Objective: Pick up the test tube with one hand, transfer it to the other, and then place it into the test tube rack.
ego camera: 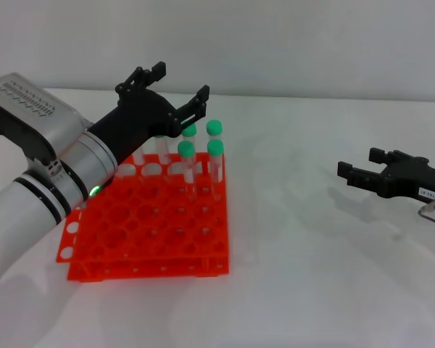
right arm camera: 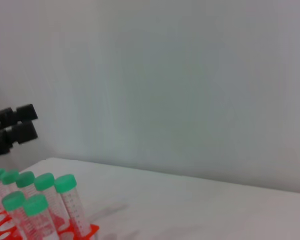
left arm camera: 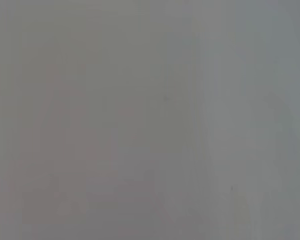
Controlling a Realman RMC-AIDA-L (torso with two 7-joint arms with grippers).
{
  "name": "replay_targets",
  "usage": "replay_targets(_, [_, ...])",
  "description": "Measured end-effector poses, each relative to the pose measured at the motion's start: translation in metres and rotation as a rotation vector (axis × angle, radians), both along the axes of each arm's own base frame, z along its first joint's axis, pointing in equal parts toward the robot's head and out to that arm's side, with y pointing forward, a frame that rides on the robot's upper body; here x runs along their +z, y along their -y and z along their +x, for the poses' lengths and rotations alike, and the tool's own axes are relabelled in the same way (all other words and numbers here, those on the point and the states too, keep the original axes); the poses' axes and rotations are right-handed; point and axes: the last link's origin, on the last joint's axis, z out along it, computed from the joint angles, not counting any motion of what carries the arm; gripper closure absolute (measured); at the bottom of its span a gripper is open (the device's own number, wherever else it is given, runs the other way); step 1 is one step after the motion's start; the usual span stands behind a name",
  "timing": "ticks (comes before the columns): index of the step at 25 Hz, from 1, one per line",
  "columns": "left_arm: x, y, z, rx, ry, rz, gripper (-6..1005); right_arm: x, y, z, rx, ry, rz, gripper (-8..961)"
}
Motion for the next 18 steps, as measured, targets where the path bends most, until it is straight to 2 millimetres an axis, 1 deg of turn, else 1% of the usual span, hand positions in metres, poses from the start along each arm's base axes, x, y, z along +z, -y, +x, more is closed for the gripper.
replay_targets(12, [0.001, 0.001, 0.001, -0.016, 0.007, 0.002, 126, 0.001, 0.002, 0.002, -0.002, -0.002, 0.001, 93])
replay_targets(16, [0.004, 0.013, -0.003, -0.051, 0.026, 0.019, 125, 0.003, 0.002, 0.003, 0.001, 0.002, 0.015, 93])
replay_targets(18, [0.007, 0.023, -0.01, -0.063, 0.039, 0.037, 125, 0.006, 0.004, 0.005, 0.004, -0.001, 0.029, 93])
